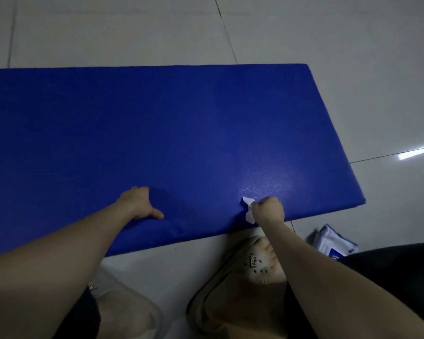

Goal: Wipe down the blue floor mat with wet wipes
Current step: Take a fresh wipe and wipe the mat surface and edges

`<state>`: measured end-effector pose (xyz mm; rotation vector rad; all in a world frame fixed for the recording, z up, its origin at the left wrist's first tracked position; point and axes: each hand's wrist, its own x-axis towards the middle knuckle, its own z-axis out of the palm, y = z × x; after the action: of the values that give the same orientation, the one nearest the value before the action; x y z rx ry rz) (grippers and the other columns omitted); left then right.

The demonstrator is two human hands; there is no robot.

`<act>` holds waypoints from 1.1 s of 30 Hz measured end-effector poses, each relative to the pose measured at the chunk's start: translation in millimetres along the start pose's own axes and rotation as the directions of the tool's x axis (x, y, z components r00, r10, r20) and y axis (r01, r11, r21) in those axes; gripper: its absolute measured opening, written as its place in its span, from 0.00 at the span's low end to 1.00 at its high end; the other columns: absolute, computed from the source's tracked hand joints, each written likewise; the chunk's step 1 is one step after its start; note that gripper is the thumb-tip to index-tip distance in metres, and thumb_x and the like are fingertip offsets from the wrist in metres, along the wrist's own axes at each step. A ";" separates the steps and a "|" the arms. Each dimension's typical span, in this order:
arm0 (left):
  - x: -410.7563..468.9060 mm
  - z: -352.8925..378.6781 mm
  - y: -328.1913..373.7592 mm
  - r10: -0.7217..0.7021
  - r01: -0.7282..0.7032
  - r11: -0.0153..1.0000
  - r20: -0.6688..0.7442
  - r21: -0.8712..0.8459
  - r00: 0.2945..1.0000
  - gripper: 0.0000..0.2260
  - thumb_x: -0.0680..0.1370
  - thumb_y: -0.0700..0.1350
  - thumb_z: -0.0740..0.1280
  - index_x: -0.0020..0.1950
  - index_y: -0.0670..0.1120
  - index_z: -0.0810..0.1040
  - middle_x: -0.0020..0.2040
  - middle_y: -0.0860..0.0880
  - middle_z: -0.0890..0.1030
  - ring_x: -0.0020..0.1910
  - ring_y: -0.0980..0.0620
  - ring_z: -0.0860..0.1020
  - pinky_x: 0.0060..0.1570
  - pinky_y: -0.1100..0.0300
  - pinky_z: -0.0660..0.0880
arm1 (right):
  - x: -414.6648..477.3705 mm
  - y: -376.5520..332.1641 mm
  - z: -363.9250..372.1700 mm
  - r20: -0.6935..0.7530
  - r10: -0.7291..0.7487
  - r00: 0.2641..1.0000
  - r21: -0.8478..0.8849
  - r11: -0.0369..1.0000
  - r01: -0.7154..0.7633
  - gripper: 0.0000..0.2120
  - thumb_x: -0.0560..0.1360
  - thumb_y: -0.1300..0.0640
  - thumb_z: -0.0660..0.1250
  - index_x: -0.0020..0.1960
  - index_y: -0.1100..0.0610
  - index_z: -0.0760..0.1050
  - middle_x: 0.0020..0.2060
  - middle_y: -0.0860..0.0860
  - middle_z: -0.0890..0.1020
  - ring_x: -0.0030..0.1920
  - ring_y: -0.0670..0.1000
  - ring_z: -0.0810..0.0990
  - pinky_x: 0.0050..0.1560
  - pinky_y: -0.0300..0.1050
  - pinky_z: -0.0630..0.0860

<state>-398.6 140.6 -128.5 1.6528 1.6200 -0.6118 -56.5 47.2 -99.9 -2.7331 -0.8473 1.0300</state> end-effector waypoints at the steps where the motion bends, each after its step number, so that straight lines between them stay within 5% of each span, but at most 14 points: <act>1: 1.0 -0.6 0.9 -0.008 0.008 1.000 0.007 0.006 1.000 0.35 0.63 0.69 0.78 0.59 0.51 0.69 0.55 0.51 0.75 0.52 0.49 0.76 0.54 0.51 0.78 | -0.7 0.1 0.4 -0.010 0.000 1.000 -0.001 1.000 0.000 0.13 0.77 0.55 0.66 0.57 0.61 0.80 0.54 0.59 0.82 0.56 0.59 0.80 0.50 0.47 0.74; 5: 1.4 -1.9 4.2 -0.015 0.014 1.000 0.032 0.028 0.999 0.36 0.64 0.69 0.78 0.61 0.50 0.70 0.56 0.51 0.75 0.52 0.49 0.76 0.53 0.52 0.79 | -15.0 1.9 10.3 -0.052 -0.028 0.998 -0.034 0.999 0.026 0.16 0.75 0.61 0.68 0.62 0.62 0.74 0.58 0.59 0.77 0.60 0.59 0.77 0.58 0.47 0.73; 11: 1.0 -3.4 5.4 -0.032 0.031 0.999 0.021 0.042 0.999 0.36 0.64 0.69 0.78 0.61 0.50 0.70 0.56 0.50 0.75 0.52 0.49 0.76 0.53 0.52 0.79 | -21.1 1.1 25.9 -0.076 -0.105 0.992 -0.067 0.993 0.100 0.12 0.71 0.56 0.74 0.50 0.58 0.75 0.49 0.55 0.81 0.46 0.54 0.77 0.46 0.44 0.73; 22: 0.2 -5.3 10.5 -0.034 0.029 0.994 0.041 0.102 0.999 0.38 0.66 0.68 0.77 0.65 0.46 0.70 0.60 0.47 0.76 0.55 0.47 0.76 0.55 0.52 0.77 | -109.2 -44.8 117.4 0.137 -0.370 0.919 -0.044 0.924 0.379 0.09 0.79 0.58 0.65 0.57 0.60 0.73 0.55 0.58 0.77 0.52 0.60 0.79 0.50 0.49 0.72; 26: -0.9 -2.7 10.3 -0.037 0.035 0.996 0.028 0.080 0.999 0.41 0.67 0.67 0.77 0.69 0.45 0.68 0.64 0.45 0.74 0.59 0.45 0.75 0.57 0.50 0.77 | -114.6 -49.6 124.2 0.192 -0.420 0.887 -0.053 0.898 0.437 0.14 0.77 0.57 0.70 0.58 0.58 0.71 0.56 0.55 0.76 0.52 0.58 0.79 0.49 0.51 0.76; 33: -3.6 -3.6 8.8 -0.039 0.038 0.999 0.038 0.037 0.999 0.41 0.66 0.67 0.78 0.69 0.46 0.69 0.64 0.46 0.72 0.59 0.45 0.74 0.60 0.49 0.77 | -43.2 -21.2 51.4 -0.171 -0.192 0.966 -0.117 0.978 0.174 0.15 0.76 0.47 0.71 0.55 0.57 0.77 0.55 0.56 0.75 0.53 0.61 0.79 0.49 0.50 0.73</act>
<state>-390.9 141.6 -122.0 1.6293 1.6249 -0.6921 -125.6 36.9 -108.4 -2.7124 -1.1227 0.7100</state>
